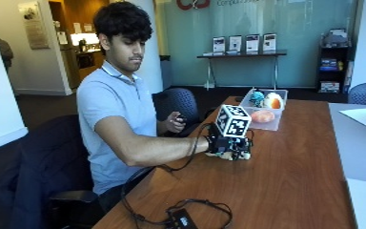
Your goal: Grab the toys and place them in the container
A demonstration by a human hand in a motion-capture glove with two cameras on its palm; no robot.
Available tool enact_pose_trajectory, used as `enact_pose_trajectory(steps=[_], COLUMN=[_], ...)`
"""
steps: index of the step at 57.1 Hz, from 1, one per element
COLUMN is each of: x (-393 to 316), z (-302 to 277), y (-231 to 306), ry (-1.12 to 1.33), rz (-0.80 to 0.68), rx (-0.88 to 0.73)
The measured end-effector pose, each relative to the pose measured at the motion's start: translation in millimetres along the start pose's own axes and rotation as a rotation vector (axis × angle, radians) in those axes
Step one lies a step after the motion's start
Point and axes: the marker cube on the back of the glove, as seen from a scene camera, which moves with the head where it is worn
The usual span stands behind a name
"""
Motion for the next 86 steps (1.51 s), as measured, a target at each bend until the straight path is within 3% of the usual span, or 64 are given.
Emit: enact_pose_trajectory(steps=[5,8,26,43,57,74,77,83,86], x=[-3,-1,14,-36,-126,-221,-222,-222,-216], z=[1,-3,-55,-188,-279,-296,-290,-271,-265], y=[-8,-9,-7,-46,-105,-159,-163,-173,-172], ry=[0.036,0.054,-0.105,-0.237,-0.341,-0.324,-0.288,-0.184,-0.185], rz=[-0.016,-0.036,-0.026,-0.079,-0.212,-0.310,-0.282,-0.257,-0.257], rx=[0.357,0.443,0.557,0.640,0.633,0.623,0.547,0.225,0.181])
